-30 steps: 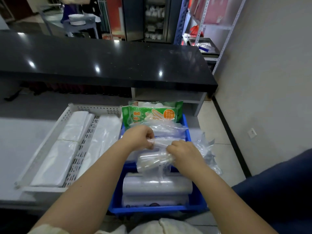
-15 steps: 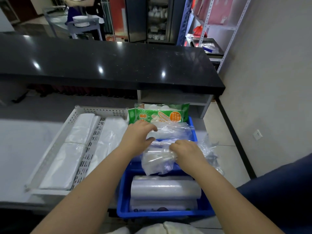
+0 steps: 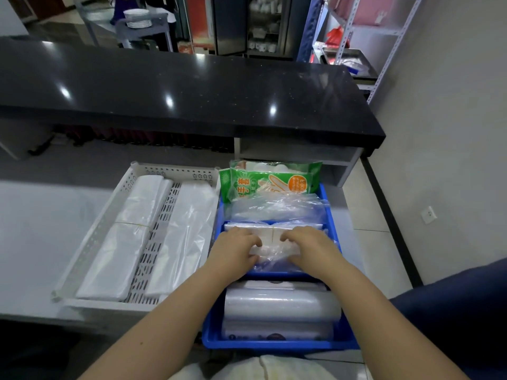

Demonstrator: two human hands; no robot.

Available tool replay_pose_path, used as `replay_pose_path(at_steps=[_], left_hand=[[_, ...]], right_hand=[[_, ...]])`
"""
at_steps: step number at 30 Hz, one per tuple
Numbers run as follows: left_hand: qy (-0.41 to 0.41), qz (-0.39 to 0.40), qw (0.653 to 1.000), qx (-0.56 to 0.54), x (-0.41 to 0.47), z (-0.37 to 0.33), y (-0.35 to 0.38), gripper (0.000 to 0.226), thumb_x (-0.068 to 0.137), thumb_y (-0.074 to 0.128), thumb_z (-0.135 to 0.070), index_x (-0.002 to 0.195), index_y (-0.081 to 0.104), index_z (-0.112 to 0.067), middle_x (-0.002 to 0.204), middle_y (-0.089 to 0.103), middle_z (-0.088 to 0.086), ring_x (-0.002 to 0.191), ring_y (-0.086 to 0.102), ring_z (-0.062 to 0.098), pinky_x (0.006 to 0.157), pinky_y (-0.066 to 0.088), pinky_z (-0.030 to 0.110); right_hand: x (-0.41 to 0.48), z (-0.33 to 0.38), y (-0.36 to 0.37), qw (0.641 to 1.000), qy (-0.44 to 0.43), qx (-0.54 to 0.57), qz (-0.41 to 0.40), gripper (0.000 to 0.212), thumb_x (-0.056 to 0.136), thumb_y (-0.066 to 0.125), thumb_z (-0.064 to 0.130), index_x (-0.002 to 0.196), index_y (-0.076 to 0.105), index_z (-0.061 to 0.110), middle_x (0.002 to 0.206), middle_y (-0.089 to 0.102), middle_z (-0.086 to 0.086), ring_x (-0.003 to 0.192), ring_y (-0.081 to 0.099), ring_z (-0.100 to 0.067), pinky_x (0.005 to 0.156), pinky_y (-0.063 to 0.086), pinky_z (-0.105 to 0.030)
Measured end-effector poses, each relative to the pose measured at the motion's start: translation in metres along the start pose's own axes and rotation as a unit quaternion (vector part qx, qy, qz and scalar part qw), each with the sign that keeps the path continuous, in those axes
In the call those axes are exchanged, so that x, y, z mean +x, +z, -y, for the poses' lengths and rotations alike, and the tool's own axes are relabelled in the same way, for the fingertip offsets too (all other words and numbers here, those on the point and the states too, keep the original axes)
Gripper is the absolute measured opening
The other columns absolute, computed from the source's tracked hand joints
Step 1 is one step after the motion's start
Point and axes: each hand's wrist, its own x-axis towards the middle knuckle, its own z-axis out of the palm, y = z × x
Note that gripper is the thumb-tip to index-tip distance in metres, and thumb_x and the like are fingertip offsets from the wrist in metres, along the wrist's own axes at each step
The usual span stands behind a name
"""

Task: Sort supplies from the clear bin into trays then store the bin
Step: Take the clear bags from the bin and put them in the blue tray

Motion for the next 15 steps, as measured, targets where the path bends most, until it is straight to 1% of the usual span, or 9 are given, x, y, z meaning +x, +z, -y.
replay_pose_path(at_steps=[1, 3, 6, 8, 10, 11, 13, 15], left_hand=[[-0.012, 0.008, 1.000, -0.005, 0.001, -0.001, 0.000, 0.026, 0.081, 0.061, -0.035, 0.106, 0.067, -0.031, 0.110, 0.065, -0.008, 0.102, 0.056, 0.017, 0.080, 0.045, 0.033], [-0.027, 0.036, 0.999, -0.005, 0.005, -0.002, 0.000, 0.023, 0.083, 0.060, -0.034, 0.104, 0.069, -0.030, 0.107, 0.067, -0.008, 0.096, 0.059, 0.015, 0.075, 0.048, 0.031], [-0.032, 0.088, 0.996, 0.011, 0.009, -0.004, 0.000, 0.023, 0.086, 0.059, -0.033, 0.106, 0.069, -0.031, 0.107, 0.068, -0.008, 0.094, 0.061, 0.014, 0.072, 0.048, 0.028], [-0.033, 0.096, 0.995, 0.017, 0.010, -0.006, -0.002, 0.025, 0.087, 0.059, -0.033, 0.110, 0.067, -0.030, 0.111, 0.067, -0.006, 0.097, 0.060, 0.015, 0.073, 0.047, 0.028], [-0.030, 0.071, 0.997, 0.021, 0.010, -0.008, -0.009, 0.027, 0.087, 0.059, -0.036, 0.113, 0.064, -0.030, 0.116, 0.065, -0.004, 0.104, 0.058, 0.018, 0.081, 0.048, 0.033], [-0.031, 0.050, 0.998, 0.019, 0.010, -0.008, -0.016, 0.029, 0.087, 0.059, -0.037, 0.115, 0.063, -0.031, 0.118, 0.064, -0.004, 0.107, 0.056, 0.019, 0.085, 0.048, 0.035], [-0.034, 0.004, 0.999, 0.018, 0.007, -0.008, -0.032, 0.031, 0.088, 0.058, -0.039, 0.118, 0.061, -0.030, 0.120, 0.061, -0.004, 0.112, 0.052, 0.020, 0.090, 0.045, 0.037], [-0.045, -0.045, 0.997, 0.034, 0.002, -0.004, -0.049, 0.033, 0.088, 0.057, -0.040, 0.119, 0.061, -0.030, 0.120, 0.060, -0.004, 0.114, 0.048, 0.021, 0.091, 0.041, 0.038]], right_hand=[[-0.002, -0.005, 0.000, 1.000, 0.020, -0.005, 0.005, 0.037, 0.079, 0.069, 0.030, 0.113, 0.058, 0.037, 0.118, 0.062, 0.006, 0.104, 0.056, -0.020, 0.088, 0.050, -0.037], [-0.005, -0.008, 0.003, 0.998, 0.050, 0.012, 0.044, 0.030, 0.083, 0.064, 0.026, 0.112, 0.059, 0.036, 0.115, 0.062, 0.004, 0.098, 0.058, -0.019, 0.087, 0.052, -0.038], [-0.005, -0.005, 0.007, 0.995, 0.050, 0.022, 0.082, 0.027, 0.086, 0.060, 0.023, 0.110, 0.061, 0.034, 0.113, 0.063, 0.002, 0.095, 0.059, -0.019, 0.088, 0.051, -0.038], [-0.004, -0.005, 0.003, 0.995, 0.047, 0.014, 0.092, 0.028, 0.085, 0.061, 0.024, 0.111, 0.061, 0.035, 0.116, 0.063, 0.003, 0.097, 0.059, -0.019, 0.089, 0.050, -0.037], [-0.003, -0.004, -0.006, 0.996, 0.040, 0.011, 0.082, 0.032, 0.084, 0.065, 0.025, 0.114, 0.060, 0.037, 0.119, 0.063, 0.006, 0.101, 0.059, -0.017, 0.089, 0.051, -0.034], [-0.003, -0.002, -0.013, 0.998, 0.030, 0.014, 0.062, 0.034, 0.084, 0.067, 0.026, 0.115, 0.060, 0.038, 0.120, 0.062, 0.007, 0.103, 0.058, -0.016, 0.089, 0.050, -0.032], [-0.001, 0.009, -0.028, 1.000, -0.011, 0.015, 0.006, 0.035, 0.083, 0.070, 0.029, 0.116, 0.060, 0.036, 0.122, 0.061, 0.008, 0.108, 0.055, -0.016, 0.092, 0.048, -0.032], [0.004, 0.027, -0.041, 0.997, -0.068, 0.008, -0.037, 0.031, 0.085, 0.068, 0.030, 0.115, 0.061, 0.034, 0.118, 0.062, 0.007, 0.110, 0.052, -0.018, 0.094, 0.046, -0.036]])
